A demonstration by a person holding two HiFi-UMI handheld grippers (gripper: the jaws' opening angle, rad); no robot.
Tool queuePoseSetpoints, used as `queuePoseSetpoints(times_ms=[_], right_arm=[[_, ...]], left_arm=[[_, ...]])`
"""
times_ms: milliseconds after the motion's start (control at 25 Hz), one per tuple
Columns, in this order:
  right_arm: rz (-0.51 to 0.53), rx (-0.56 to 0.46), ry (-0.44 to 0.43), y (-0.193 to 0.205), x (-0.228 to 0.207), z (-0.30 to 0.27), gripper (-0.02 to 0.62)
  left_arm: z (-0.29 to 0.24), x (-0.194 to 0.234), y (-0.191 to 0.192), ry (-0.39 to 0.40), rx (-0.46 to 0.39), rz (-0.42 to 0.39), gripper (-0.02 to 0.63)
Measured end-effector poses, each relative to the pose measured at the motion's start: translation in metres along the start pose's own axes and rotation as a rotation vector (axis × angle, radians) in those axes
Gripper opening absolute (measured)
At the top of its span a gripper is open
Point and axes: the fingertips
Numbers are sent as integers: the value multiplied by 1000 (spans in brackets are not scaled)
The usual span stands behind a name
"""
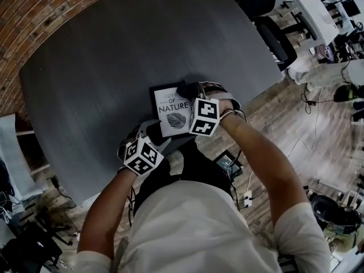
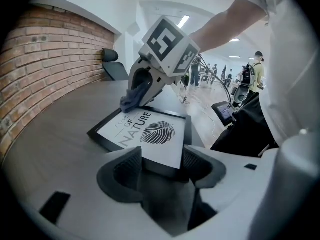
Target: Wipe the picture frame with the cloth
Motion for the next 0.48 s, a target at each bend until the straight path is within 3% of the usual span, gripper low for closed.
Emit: queuePoseSetpoints(times_ms=[480], right_arm=[[-20,-5,-31,3,35,24,130]], left_arm=[[1,2,1,-3,-15,12,268]])
Point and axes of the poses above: the fingertips, and each gripper's own axes: z backward along the fingers, x to its left, y out of its underside, and after that the axes turned 11 degrees about y, right-handed
